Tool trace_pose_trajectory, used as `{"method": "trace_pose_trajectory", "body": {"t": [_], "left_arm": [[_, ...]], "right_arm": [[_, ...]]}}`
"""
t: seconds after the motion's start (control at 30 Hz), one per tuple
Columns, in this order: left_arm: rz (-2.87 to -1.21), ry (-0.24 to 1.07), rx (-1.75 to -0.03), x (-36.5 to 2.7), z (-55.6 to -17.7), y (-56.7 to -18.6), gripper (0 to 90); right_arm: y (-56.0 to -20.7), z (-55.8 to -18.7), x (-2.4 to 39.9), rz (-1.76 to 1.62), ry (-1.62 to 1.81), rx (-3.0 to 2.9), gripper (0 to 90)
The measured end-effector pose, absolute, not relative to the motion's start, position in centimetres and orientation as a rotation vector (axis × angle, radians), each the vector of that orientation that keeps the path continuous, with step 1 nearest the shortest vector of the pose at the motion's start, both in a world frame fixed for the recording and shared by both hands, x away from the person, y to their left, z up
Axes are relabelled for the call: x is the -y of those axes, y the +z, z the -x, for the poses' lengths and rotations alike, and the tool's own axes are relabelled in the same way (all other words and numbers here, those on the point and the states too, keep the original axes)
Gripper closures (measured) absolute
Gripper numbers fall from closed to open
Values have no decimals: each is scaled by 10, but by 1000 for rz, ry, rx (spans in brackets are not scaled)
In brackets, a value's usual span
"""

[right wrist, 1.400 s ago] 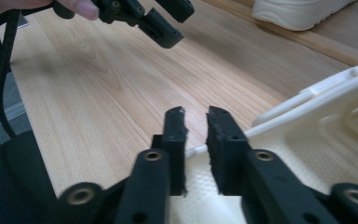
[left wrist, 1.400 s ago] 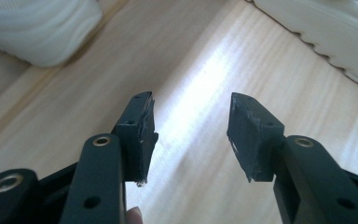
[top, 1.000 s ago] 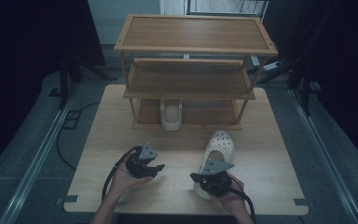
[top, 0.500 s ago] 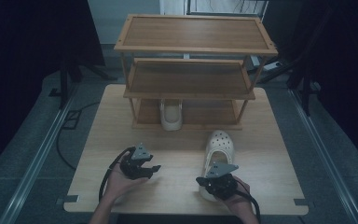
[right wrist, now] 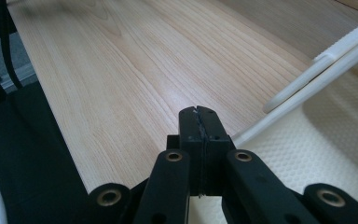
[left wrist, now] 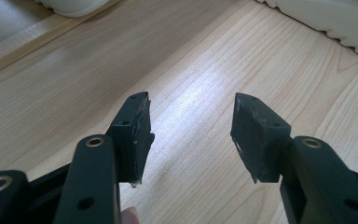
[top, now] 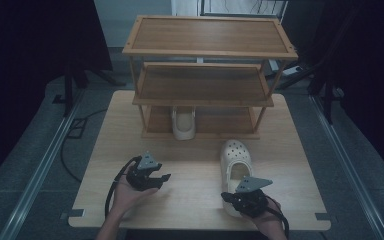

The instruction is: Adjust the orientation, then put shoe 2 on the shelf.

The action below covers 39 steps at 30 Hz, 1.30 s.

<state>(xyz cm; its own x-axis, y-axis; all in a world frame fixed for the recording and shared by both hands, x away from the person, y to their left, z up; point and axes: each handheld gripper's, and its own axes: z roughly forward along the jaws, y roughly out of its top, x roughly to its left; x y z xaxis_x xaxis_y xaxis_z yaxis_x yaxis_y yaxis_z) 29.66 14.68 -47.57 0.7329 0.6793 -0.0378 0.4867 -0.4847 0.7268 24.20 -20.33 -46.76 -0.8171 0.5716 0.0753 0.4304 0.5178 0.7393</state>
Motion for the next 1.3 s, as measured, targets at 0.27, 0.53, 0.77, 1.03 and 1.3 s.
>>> {"method": "trace_pose_trajectory", "body": {"t": [0.27, 0.53, 0.77, 1.03, 1.3], "left_arm": [[-2178, 325, -887, -147, -296, -477, 478], [-2191, 318, -880, -145, -294, -479, 475], [-2186, 324, -873, -149, -292, -477, 466], [-2167, 309, -867, -153, -293, -475, 465], [-2150, 308, -865, -156, -292, -473, 463]], "right_arm": [[-466, -242, 205, -862, 1184, -2583, 896], [-453, -241, 209, -810, 1232, -2521, 758], [-427, -251, 211, -675, 1240, -2485, 633], [-393, -282, 225, -573, 1138, -2523, 587], [-375, -314, 236, -500, 995, -2606, 562]]}}
